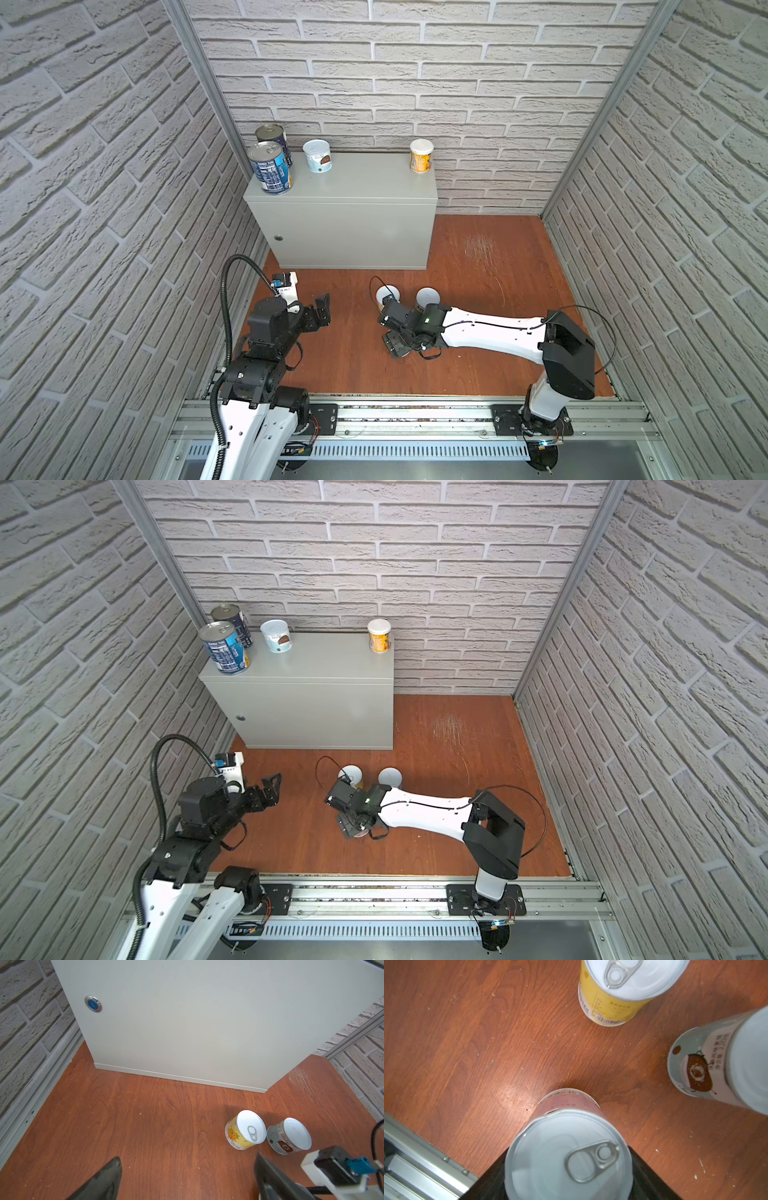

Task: Place and organize the canned foods onto the counter
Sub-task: 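Lift the pink-labelled can with the right gripper toward the left gripper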

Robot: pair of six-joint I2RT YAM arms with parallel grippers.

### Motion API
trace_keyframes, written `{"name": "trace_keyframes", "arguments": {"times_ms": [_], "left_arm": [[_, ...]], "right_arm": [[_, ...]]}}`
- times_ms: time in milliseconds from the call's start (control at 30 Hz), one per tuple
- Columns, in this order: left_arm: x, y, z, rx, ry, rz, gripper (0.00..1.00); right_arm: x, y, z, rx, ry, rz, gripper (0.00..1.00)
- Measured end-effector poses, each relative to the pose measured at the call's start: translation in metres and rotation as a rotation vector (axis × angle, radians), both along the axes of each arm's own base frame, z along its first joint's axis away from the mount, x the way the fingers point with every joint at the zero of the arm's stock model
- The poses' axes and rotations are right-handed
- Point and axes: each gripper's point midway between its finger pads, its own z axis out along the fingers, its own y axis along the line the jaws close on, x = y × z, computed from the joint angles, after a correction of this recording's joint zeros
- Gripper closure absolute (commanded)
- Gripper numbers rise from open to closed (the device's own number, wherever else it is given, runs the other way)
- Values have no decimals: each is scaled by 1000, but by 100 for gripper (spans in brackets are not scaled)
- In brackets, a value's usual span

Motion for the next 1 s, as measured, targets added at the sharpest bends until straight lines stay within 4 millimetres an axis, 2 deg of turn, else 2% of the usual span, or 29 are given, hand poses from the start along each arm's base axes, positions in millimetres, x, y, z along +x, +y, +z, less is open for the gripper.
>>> {"name": "trace_keyframes", "arguments": {"times_ms": [300, 567, 1000], "left_arm": [[2, -5, 5, -3, -21, -28, 2], [3, -6, 6, -1, -31, -36, 2], [5, -15, 2, -16, -13, -82, 2]], "right_arm": [[10, -11, 13, 14, -7, -1, 47], [22, -22, 37, 82, -16, -22, 48], [33, -34, 49, 116, -9, -35, 48]]}}
